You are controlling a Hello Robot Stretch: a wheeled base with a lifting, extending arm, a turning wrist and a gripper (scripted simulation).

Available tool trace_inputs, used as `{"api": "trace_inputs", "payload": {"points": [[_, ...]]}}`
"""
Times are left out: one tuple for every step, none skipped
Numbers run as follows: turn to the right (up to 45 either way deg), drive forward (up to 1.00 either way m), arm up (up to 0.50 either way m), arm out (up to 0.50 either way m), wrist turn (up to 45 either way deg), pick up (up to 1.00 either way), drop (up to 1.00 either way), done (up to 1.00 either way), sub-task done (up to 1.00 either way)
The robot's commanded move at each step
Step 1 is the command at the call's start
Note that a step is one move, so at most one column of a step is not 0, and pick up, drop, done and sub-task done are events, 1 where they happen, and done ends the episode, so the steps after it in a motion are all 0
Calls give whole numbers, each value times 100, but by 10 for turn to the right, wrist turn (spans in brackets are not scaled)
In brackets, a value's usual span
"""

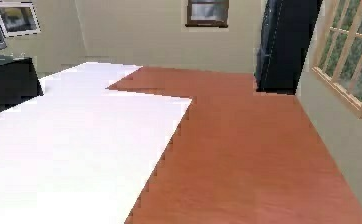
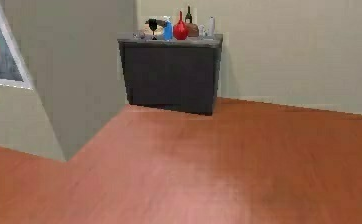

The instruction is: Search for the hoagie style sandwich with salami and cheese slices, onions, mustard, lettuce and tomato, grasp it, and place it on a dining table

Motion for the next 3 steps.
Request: {"api": "trace_inputs", "payload": {"points": [[450, 0, 0, 0, 0, 0, 0, 0, 0], [450, 0, 0, 0, 0, 0, 0, 0, 0], [60, 0, 0, 0, 0, 0, 0, 0, 0]]}}
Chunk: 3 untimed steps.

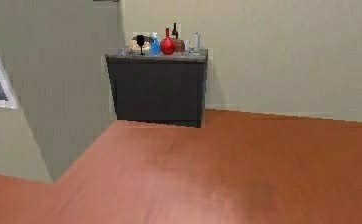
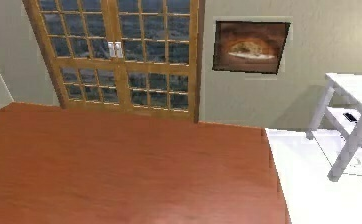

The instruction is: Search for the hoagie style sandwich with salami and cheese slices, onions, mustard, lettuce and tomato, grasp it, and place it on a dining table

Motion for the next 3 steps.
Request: {"api": "trace_inputs", "payload": {"points": [[0, 100, 0, 0, 0, 0, 0, 0, 0], [0, 70, 0, 0, 0, 0, 0, 0, 0], [-450, 0, 0, 0, 0, 0, 0, 0, 0]]}}
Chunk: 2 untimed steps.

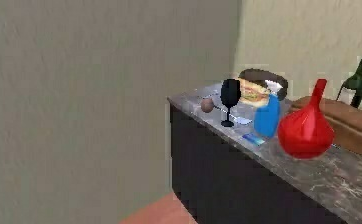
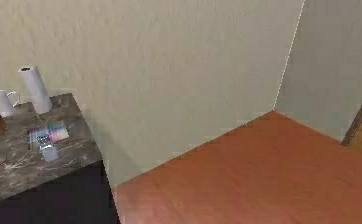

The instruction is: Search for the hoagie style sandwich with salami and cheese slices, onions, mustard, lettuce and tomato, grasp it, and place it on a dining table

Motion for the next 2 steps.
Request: {"api": "trace_inputs", "payload": {"points": [[-450, 0, 0, 0, 0, 0, 0, 0, 0], [-240, 0, 0, 0, 0, 0, 0, 0, 0]]}}
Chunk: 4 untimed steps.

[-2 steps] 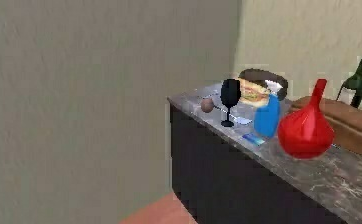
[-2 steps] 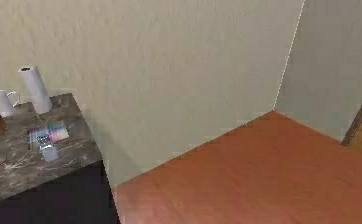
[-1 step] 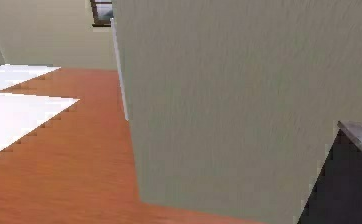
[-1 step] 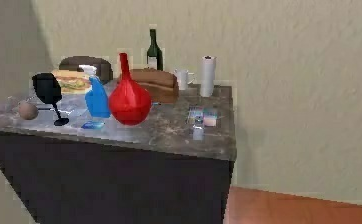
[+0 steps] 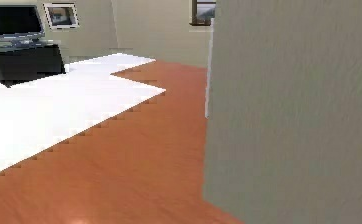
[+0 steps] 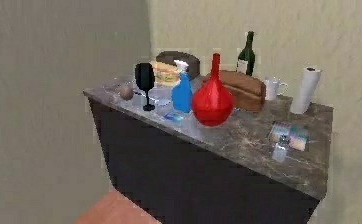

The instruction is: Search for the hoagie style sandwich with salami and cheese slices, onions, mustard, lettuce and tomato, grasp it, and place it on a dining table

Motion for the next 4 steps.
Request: {"api": "trace_inputs", "payload": {"points": [[450, 0, 0, 0, 0, 0, 0, 0, 0], [360, 0, 0, 0, 0, 0, 0, 0, 0], [0, 35, 0, 0, 0, 0, 0, 0, 0], [-450, 0, 0, 0, 0, 0, 0, 0, 0]]}}
